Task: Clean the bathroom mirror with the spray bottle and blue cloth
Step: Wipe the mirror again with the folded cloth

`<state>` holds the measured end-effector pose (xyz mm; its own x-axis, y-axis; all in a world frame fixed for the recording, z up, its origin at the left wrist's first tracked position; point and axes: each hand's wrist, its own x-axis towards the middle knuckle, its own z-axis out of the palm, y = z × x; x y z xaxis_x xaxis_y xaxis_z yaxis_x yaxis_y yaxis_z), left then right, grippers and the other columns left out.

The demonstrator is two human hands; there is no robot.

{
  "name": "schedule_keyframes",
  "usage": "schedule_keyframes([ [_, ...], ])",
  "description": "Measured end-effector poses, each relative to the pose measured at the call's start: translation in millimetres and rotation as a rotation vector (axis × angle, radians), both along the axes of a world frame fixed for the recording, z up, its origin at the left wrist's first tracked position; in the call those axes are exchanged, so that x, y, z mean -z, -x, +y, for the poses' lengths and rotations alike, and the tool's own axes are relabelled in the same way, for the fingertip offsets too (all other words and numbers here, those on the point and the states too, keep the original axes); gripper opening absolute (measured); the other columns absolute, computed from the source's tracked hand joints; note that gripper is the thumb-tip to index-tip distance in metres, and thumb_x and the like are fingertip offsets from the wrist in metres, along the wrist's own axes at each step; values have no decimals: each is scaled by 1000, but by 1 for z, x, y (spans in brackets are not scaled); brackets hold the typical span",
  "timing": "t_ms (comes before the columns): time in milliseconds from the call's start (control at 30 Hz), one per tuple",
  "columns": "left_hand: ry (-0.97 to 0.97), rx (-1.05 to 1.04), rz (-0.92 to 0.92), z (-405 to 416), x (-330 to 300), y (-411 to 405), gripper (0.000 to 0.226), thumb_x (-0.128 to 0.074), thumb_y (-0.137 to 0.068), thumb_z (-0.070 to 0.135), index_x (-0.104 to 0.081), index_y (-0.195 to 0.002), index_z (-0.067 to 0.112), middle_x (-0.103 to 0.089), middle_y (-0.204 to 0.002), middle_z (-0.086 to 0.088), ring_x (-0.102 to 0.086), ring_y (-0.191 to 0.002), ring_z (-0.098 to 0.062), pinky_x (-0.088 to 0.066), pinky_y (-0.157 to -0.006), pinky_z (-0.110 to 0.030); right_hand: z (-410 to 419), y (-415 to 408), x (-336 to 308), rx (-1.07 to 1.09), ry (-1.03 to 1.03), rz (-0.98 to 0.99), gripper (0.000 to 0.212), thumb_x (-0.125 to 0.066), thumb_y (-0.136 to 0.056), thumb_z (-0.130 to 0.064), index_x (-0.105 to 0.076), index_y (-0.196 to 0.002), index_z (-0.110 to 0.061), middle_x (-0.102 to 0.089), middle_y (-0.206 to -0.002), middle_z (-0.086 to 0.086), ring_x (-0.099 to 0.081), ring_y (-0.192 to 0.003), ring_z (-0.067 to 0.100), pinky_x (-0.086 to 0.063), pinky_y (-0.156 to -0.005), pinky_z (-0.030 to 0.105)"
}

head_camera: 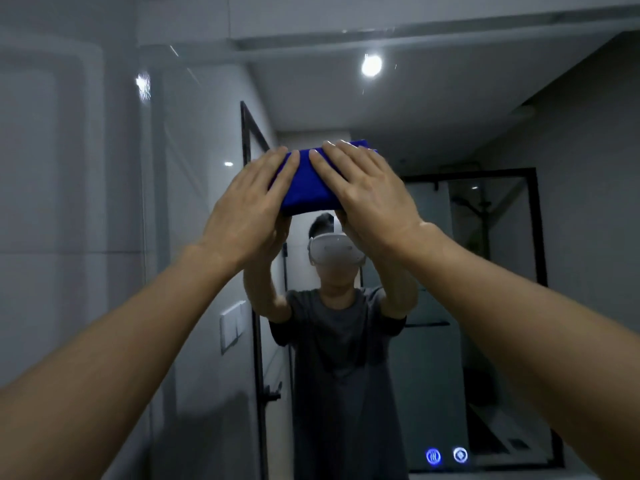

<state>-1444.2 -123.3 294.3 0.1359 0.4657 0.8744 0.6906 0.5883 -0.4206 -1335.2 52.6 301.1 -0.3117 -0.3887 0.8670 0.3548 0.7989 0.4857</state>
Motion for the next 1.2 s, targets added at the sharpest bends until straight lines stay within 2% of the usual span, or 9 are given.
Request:
schedule_keyframes([
  [100,10,5,-31,-1,37,-1,75,-59,-90,11,-23,-155,3,-30,-159,-24,-28,-147,-40,-23,-119,-47,-1,0,36,-32,11,-5,71,-68,-84,-5,-39,-149,-6,-45,-149,20,-42,-138,37,-32,-115,49],
  [333,48,-34,-46,-7,113,-6,83,-69,-87,7,-23,-156,4,-32,-158,-22,-31,-145,-37,-27,-119,-45,-3,-8,115,-45,64,-59,72,-67,-89,-6,-34,-152,-8,-40,-154,17,-36,-143,34,-29,-118,48],
  [500,47,11,-49,-8,156,-8,79,-69,-85,1,-30,-154,3,-37,-155,-23,-35,-142,-36,-30,-117,-46,-6,-12,162,-54,97,-82,62,-56,-93,-7,-35,-152,-9,-38,-155,16,-35,-144,33,-30,-118,47],
  [600,73,28,-91,-11,188,-7,87,-75,-82,3,-27,-154,5,-35,-157,-22,-33,-144,-35,-25,-119,-43,-9,-15,196,-51,124,-105,59,-48,-95,-7,-34,-152,-10,-36,-156,15,-34,-145,32,-29,-118,47],
  [667,100,28,-122,-15,213,-9,92,-76,-78,-3,-26,-155,4,-34,-157,-23,-31,-145,-36,-19,-121,-42,-10,-16,220,-40,133,-140,60,-47,-96,-9,-31,-154,-11,-34,-158,14,-31,-146,32,-26,-119,46],
  [800,135,30,-144,-26,261,-13,89,-71,-74,-13,-30,-152,2,-36,-155,-27,-32,-143,-38,-23,-120,-46,-14,-15,271,-42,144,-207,64,-50,-93,-12,-31,-154,-12,-32,-159,14,-31,-146,31,-27,-119,46],
  [900,180,14,-202,-35,293,-15,97,-75,-71,-11,-26,-153,5,-35,-156,-25,-31,-144,-36,-29,-118,-48,-19,-14,305,-48,155,-227,62,-50,-93,-14,-35,-153,-13,-35,-157,12,-34,-145,30,-31,-116,45],
  [1067,207,54,-325,-42,334,-21,101,-83,-67,-5,-29,-151,8,-29,-155,-17,-32,-142,-32,-29,-114,-51,-23,-16,351,-47,179,-266,60,-53,-92,-17,-39,-151,-15,-40,-155,10,-40,-141,28,-33,-114,44],
  [1200,221,92,-434,-43,354,-25,101,-86,-66,-2,-32,-151,9,-31,-155,-15,-32,-143,-30,-31,-114,-48,-24,-17,374,-52,201,-290,61,-49,-92,-15,-38,-151,-15,-39,-155,11,-39,-141,29,-29,-116,43],
])
